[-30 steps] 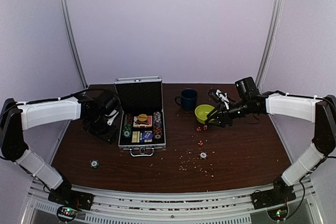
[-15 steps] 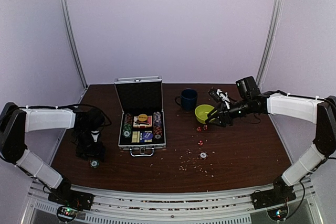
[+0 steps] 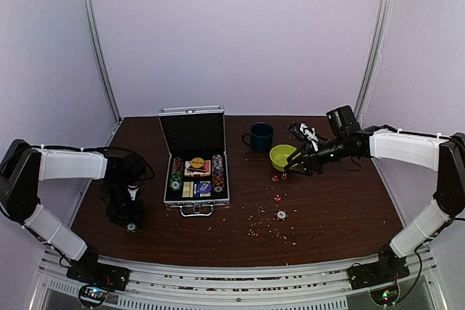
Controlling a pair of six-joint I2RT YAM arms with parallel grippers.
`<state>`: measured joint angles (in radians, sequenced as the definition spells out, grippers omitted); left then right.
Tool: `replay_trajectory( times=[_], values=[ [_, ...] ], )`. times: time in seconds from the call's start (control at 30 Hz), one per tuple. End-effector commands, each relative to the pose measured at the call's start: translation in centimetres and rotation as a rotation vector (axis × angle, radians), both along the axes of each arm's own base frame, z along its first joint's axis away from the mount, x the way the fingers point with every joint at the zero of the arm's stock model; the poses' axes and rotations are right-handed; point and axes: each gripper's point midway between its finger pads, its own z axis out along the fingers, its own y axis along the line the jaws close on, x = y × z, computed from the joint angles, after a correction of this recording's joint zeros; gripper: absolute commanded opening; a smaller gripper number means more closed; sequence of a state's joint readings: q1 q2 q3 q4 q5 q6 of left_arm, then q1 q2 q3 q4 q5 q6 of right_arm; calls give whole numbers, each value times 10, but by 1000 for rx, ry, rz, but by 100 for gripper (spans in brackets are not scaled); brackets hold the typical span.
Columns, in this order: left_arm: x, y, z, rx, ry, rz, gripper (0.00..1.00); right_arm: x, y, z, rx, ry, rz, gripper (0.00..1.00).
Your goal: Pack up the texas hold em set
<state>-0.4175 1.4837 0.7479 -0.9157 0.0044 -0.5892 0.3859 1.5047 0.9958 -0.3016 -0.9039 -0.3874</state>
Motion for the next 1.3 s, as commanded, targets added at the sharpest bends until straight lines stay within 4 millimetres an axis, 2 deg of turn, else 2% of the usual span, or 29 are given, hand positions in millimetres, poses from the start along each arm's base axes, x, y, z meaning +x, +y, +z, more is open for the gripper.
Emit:
replay_trajectory(
  times=[0.0,0.13,0.23,0.33,0.53,0.63,0.73,0.83,1.03,1.07,1.17,1.27],
  values=[
    [2,0,-5,3,12,5,49,-3,-3,6,5,-13,4,49],
    [7,-4,-7,-16,4,-13,41,-3,-4,6,2,-16,2,49],
    [10,-16,-5,-52,-8,-38,36,-3,-4,5,1,-14,1,49],
    [19,-32,5,-71,-40,-79,32,-3,-4,3,-1,-8,2,49],
    [70,-50,68,-40,-281,-93,32,-2,-4,1,-5,-6,-4,49],
    [99,-74,100,-143,-470,-118,31,-1,-4,0,-6,-2,-5,49],
    [121,-103,119,-283,-645,-165,31,0,-3,-2,-8,4,-6,49],
    [130,-118,117,-367,-752,-180,30,1,-4,-3,-11,3,-11,49],
    [134,-144,92,-384,-763,-232,30,2,-5,-3,-14,-2,-20,49],
    [135,-143,83,-360,-746,-232,31,2,-5,-2,-14,-3,-21,49],
    [138,-143,74,-329,-740,-224,32,2,-5,-3,-16,-1,-22,49],
    [141,-133,63,-263,-721,-195,32,3,-5,-4,-19,-1,-25,49]
  ],
)
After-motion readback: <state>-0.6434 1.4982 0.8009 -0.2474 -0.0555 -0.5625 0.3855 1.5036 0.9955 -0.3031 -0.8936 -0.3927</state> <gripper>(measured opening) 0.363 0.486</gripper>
